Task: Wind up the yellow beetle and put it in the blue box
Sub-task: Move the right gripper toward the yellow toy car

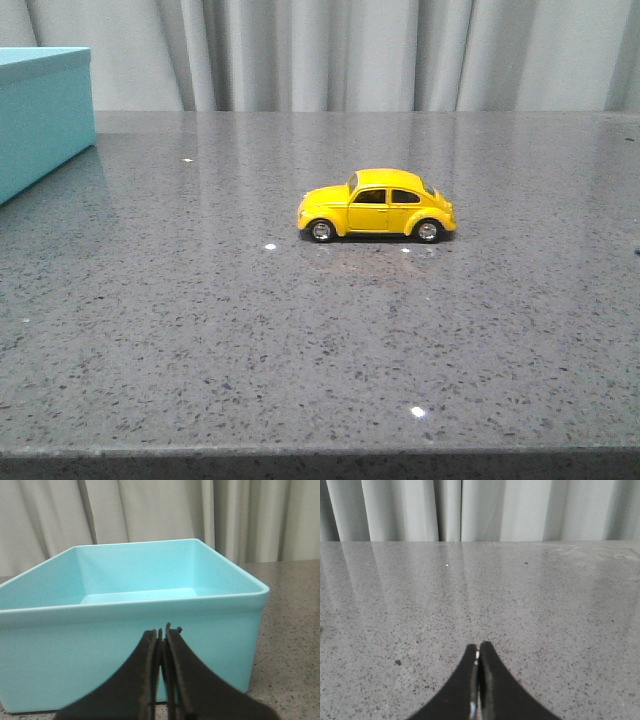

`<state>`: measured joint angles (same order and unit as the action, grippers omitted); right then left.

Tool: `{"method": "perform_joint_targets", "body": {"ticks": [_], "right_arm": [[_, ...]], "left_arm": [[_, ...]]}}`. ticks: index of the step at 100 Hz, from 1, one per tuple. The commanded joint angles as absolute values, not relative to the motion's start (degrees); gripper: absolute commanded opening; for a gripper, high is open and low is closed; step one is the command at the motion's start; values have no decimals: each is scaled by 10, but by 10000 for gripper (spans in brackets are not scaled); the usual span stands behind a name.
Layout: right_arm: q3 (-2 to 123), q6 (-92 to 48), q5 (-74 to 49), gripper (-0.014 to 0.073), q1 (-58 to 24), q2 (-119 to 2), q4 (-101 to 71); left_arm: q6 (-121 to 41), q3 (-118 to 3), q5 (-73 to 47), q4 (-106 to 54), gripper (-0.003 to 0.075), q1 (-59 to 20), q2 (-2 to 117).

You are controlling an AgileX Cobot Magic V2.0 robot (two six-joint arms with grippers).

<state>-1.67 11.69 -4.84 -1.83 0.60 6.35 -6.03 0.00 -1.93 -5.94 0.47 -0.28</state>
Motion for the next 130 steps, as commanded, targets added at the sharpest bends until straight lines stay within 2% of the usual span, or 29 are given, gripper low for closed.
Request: {"method": "perform_joint_targets", "body": {"ticks": [1,20,58,79,90,102,112,122,130], "right_arm": [[-7,113,12,-118,-16,18,65],[12,114,25,-118,-17,18,57],[167,114,-164,-109,-18,-55,57],[218,114,-202,-103,-18,-120,57],[238,114,-206,-36,-18,-155,57],[261,114,-208,141,-18,-189,57],[283,114,-219,253,-18,-216,57],[307,114,-243,303,-18,-240,57],[321,114,-249,303,-18,-252,56]], "left_arm": [[-56,11,27,-61,-19,1,-21],[-56,-15,11,-87,-19,1,-21],[-56,-171,-96,-87,-19,0,49],[-56,-244,-123,-87,-8,0,127],[-56,-274,-124,-87,72,0,174],[-56,-299,-124,-87,225,0,221],[-56,-314,-124,-87,340,0,252],[-56,-328,-123,-87,412,0,274],[-56,-333,-119,-86,429,0,284]]}}
